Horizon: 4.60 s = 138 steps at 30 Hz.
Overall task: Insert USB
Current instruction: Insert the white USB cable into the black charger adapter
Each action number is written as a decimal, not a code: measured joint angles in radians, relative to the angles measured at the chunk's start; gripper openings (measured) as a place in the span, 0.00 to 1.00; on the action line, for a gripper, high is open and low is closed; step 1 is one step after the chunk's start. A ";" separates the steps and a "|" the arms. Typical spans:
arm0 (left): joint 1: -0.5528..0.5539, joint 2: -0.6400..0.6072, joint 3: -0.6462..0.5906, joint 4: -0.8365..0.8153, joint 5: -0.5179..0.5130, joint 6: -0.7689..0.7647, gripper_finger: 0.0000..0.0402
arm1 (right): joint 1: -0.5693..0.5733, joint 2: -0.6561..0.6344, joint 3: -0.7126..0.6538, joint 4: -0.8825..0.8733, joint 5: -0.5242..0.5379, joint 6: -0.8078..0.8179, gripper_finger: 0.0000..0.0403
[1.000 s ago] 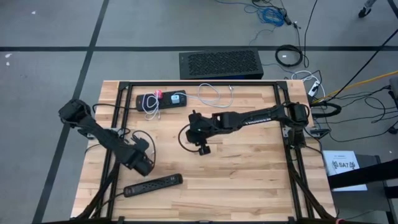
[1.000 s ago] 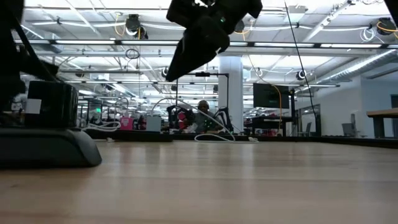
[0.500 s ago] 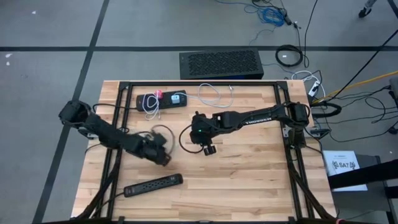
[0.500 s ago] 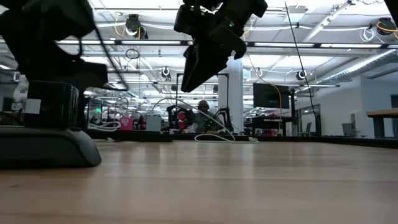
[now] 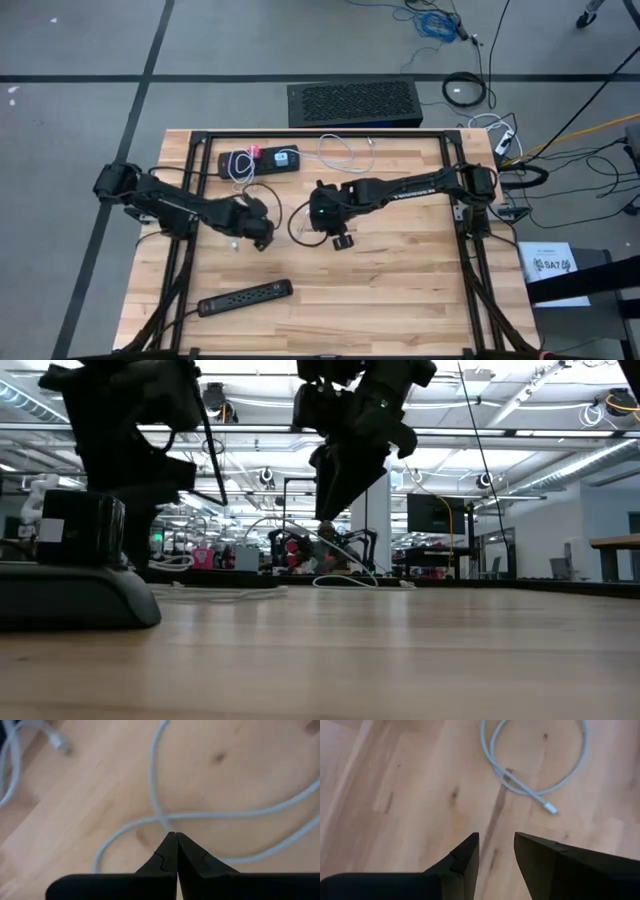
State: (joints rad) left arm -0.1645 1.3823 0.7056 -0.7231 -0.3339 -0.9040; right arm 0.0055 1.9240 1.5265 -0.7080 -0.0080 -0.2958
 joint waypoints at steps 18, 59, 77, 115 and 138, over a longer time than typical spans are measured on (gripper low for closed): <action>0.013 -0.008 0.025 -0.294 0.198 -0.005 0.21 | -0.004 0.000 0.000 0.001 -0.129 0.012 0.29; 0.029 -0.222 -0.145 -0.043 0.001 -0.086 0.01 | 0.003 -0.120 -0.047 -0.146 -0.064 0.048 0.17; 0.025 -0.435 -0.143 0.426 -0.390 0.030 0.00 | 0.088 -0.404 -0.911 1.511 0.098 0.659 0.02; 0.025 -0.385 -0.142 0.983 -0.465 0.345 0.00 | -0.013 0.014 -0.228 1.105 0.350 0.569 0.15; 0.027 -0.595 -0.144 0.859 -0.002 0.623 0.05 | 0.017 -0.150 -0.225 0.827 0.075 0.317 0.00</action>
State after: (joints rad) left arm -0.1379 0.7871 0.5617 0.1360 -0.3360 -0.2810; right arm 0.0229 1.7742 1.3010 0.1187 0.0675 0.0209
